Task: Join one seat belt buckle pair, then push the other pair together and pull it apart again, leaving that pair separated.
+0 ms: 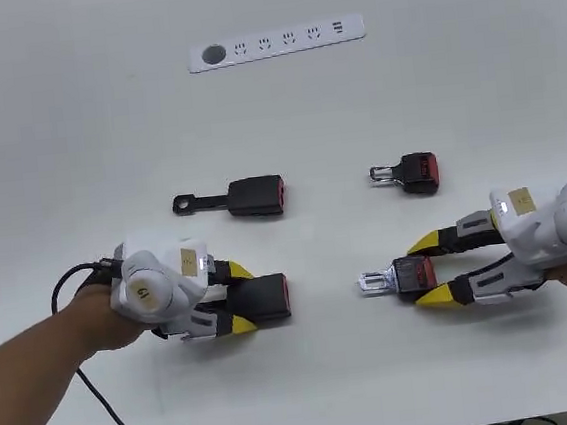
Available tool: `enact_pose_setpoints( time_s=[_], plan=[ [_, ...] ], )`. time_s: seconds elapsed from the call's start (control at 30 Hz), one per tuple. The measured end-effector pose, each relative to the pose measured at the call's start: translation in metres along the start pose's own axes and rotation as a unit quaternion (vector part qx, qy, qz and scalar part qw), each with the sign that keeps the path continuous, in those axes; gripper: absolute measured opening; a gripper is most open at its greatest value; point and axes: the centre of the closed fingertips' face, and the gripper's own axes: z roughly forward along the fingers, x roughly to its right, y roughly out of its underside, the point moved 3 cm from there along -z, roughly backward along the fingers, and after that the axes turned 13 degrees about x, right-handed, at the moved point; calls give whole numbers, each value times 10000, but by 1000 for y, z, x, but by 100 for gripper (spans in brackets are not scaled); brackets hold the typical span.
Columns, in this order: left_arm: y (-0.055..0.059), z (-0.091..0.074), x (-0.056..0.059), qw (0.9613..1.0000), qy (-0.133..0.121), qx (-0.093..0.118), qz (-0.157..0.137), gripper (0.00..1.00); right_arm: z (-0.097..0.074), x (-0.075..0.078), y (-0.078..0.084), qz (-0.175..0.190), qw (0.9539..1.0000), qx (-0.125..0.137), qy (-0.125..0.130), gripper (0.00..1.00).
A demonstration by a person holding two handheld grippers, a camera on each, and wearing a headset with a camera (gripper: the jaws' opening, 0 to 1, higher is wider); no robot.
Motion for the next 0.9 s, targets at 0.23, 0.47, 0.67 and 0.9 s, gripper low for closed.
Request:
enact_pose_setpoints(
  time_s=[0.23,0.47,0.67,0.9],
  plan=[
    [0,0,0,10000,13,-6,2,33,19,-3,-8,22,9999,139,8,34],
    [0,-1,-1,10000,12,-2,-5,33,35,-4,-13,22,9997,230,-30,34],
    [-1,-1,0,10000,23,-6,1,33,45,-4,-17,40,9995,305,-28,34],
    [-3,0,1,10000,25,-8,4,33,56,-1,-17,61,9994,354,-28,34]
  ],
)
